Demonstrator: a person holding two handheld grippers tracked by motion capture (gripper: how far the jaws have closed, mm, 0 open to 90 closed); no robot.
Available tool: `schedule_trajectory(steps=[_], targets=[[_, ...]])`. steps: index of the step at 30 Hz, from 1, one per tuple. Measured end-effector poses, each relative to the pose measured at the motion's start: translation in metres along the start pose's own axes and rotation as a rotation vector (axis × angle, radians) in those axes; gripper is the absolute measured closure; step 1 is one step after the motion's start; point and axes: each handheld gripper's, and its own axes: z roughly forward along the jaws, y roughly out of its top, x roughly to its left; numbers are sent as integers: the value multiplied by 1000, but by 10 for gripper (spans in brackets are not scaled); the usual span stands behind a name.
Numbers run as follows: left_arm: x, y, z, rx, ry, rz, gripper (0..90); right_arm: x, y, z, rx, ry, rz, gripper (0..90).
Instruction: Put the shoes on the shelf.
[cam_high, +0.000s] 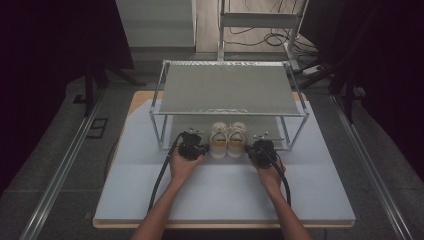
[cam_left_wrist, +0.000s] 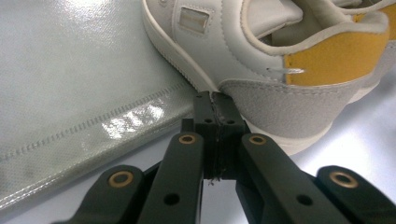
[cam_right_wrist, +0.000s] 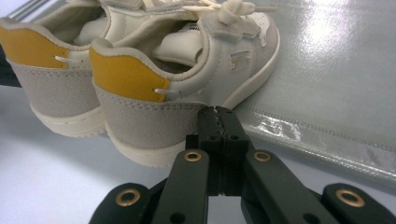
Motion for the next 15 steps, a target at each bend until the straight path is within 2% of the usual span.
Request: schedule_trajectory(steps=[4, 9, 13, 15], targets=[[-2, -4, -11, -23, -15, -14, 871, -1, -1, -5, -19, 24, 10, 893], [-13, -11, -31, -49, -39, 44, 876, 9, -6, -23, -47, 59, -16, 893], [-24, -14, -39, -61, -50, 72, 878, 19, -13, -30, -50, 90, -40, 893], [-28, -14, -37, -57, -56, 80, 878, 24, -14, -31, -46, 103, -53, 893]])
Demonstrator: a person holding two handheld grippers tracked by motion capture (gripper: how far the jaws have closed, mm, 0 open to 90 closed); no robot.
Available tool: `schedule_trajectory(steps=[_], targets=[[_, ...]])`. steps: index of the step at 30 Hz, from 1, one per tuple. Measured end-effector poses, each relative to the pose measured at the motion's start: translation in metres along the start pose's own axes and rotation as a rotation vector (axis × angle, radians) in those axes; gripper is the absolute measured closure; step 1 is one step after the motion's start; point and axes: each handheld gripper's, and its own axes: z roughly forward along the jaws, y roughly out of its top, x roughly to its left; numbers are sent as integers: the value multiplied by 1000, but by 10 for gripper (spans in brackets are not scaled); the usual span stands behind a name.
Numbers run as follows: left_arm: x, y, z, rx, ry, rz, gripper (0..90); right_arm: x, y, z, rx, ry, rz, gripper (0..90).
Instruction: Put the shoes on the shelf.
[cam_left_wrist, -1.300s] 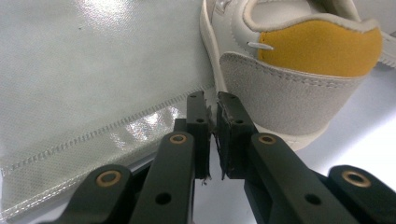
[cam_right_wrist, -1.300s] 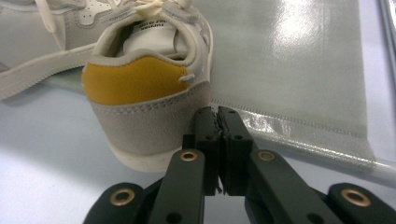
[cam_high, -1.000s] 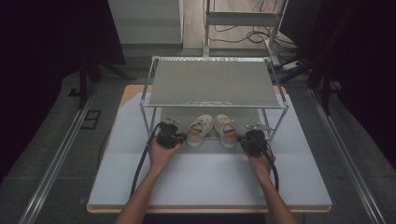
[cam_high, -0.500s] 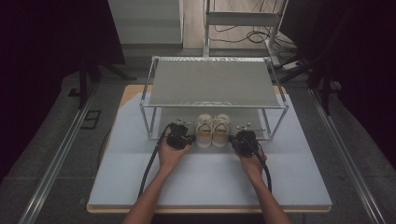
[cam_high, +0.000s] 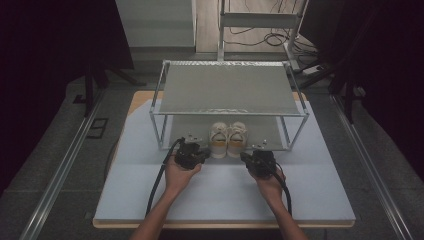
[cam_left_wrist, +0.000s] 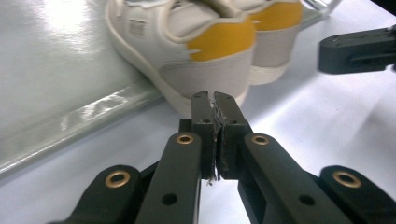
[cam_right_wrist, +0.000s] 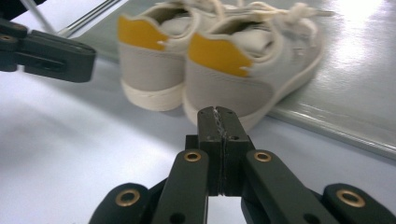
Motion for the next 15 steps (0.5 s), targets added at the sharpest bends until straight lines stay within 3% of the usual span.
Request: schedule_trajectory(steps=[7, 15], targets=[[1, 3, 16, 31, 5, -3, 878, 6, 1, 12, 19, 5, -14, 893], [3, 4, 17, 26, 1, -3, 881, 5, 3, 16, 20, 6, -7, 893]])
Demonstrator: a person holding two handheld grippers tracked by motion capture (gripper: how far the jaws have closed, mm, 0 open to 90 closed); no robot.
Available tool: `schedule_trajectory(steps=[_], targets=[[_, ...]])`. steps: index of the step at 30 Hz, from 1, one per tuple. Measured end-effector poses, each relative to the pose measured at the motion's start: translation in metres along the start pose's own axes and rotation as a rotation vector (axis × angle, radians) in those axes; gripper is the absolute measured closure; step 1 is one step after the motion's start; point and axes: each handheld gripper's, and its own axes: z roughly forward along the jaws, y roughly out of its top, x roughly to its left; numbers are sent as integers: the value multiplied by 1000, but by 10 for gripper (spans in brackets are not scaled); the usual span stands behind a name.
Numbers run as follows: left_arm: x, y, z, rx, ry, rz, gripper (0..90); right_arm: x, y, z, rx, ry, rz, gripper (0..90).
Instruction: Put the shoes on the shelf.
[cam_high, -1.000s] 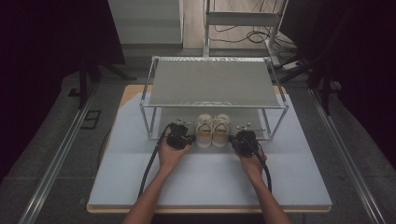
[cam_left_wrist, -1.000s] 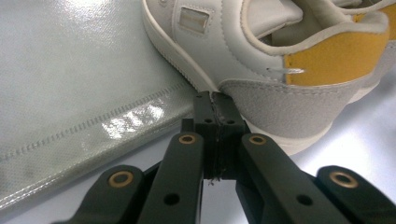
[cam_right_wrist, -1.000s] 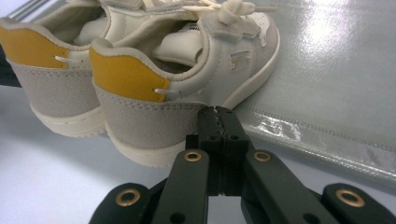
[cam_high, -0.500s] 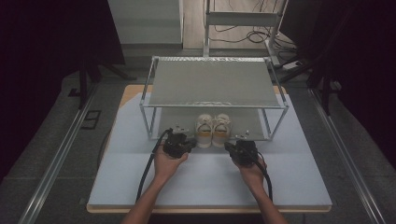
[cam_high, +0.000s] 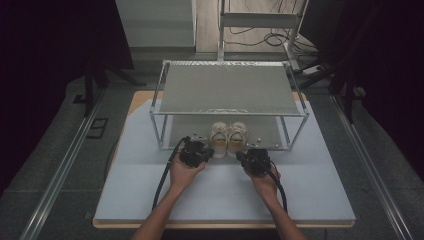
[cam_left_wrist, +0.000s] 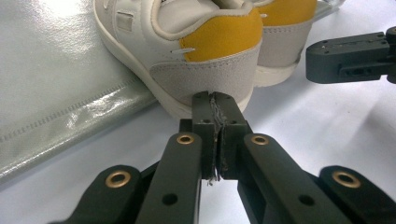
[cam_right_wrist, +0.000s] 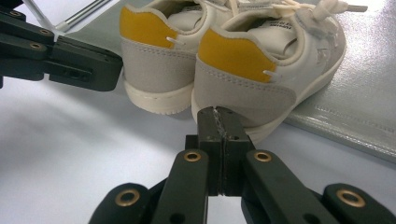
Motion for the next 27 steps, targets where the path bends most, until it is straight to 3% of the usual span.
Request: schedule_trajectory(steps=[11, 15, 21, 22, 27], targets=[[7, 10, 6, 16, 25, 8, 880, -1, 6, 4, 0, 2, -2, 893], [10, 13, 11, 15, 22, -22, 877, 0, 6, 4, 0, -1, -5, 893], [10, 19, 16, 27, 23, -29, 877, -1, 7, 4, -2, -1, -6, 894], [13, 20, 16, 30, 19, 14, 877, -2, 7, 4, -2, -2, -5, 895], [12, 20, 17, 26, 19, 5, 876, -4, 11, 6, -9, -19, -10, 896]])
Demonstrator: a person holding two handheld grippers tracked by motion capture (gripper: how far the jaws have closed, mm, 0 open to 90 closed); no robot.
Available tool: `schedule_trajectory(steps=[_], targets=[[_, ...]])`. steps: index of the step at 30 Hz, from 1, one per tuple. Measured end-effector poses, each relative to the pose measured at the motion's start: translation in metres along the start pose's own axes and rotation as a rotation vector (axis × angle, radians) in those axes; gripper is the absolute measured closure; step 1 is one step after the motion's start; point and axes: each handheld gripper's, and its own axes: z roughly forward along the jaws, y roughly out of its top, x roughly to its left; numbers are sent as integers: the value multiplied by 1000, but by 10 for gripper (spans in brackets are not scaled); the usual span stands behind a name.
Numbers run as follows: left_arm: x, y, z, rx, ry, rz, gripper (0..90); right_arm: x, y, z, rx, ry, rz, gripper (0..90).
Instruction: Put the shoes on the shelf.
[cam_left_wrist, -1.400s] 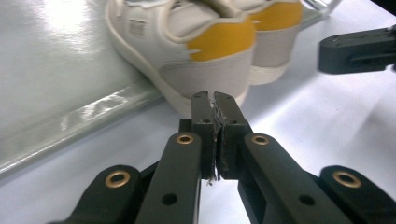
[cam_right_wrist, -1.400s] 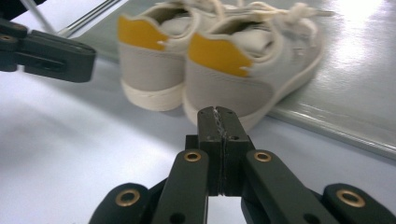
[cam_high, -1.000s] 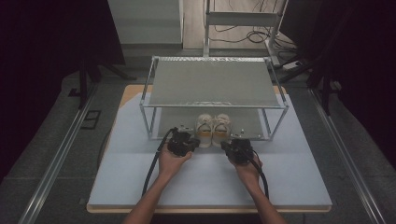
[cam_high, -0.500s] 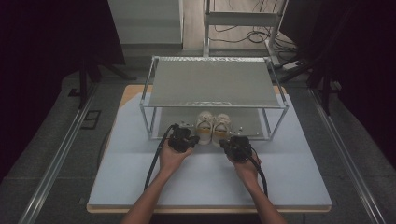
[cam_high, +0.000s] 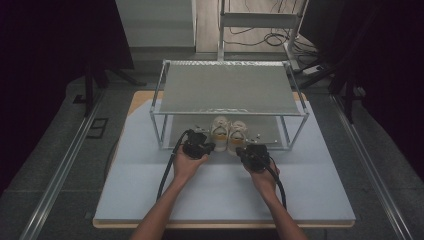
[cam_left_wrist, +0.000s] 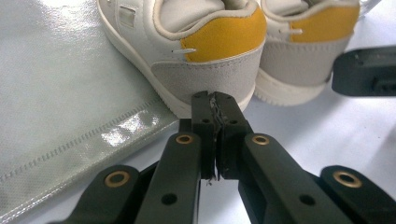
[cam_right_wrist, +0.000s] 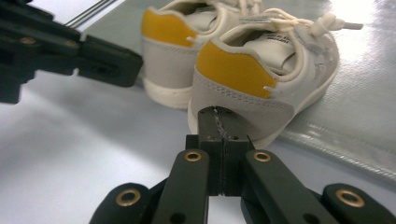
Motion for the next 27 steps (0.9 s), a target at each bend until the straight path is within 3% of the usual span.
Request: schedule_trajectory(steps=[16, 21, 27], targets=[[1, 4, 1, 15, -4, 9, 876, -13, 14, 23, 16, -62, 17, 897], [2, 4, 2, 9, -14, 0, 876, -18, 14, 27, 5, -61, 46, 897], [1, 8, 9, -1, -1, -1, 876, -18, 13, 27, 12, -62, 45, 896]])
